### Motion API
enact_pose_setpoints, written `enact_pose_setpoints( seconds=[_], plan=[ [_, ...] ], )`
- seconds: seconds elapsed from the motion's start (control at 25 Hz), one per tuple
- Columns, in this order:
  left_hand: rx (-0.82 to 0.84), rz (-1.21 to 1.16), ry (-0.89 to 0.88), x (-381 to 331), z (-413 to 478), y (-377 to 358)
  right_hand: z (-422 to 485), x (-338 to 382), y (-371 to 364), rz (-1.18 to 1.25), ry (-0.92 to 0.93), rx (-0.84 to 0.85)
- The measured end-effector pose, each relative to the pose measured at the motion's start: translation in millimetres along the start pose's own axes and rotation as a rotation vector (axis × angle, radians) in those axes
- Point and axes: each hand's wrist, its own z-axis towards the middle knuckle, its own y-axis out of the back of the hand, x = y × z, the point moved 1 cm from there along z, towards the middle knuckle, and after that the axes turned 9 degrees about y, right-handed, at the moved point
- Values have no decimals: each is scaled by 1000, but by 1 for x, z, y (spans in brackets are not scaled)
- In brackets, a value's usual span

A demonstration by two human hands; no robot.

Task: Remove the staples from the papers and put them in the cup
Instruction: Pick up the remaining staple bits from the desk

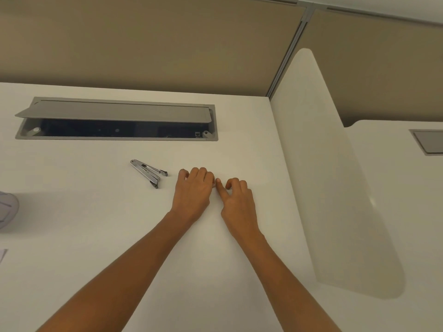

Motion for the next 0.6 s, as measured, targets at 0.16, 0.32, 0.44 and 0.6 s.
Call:
enact_pose_setpoints(
  seconds=[0.16,0.32,0.44,0.6],
  plan=[
    [54,-46,60,2,0,4,4,0,3,-94,80,41],
    [42,-183,155,10,-4,18,10,-7,19,620,-412,80],
    [39,-326,275,14,-11,33,17,-12,34,1051,-810,-13],
    [100,-437,385,18,-17,41,23,-9,45,1333,-975,-41]
  ],
)
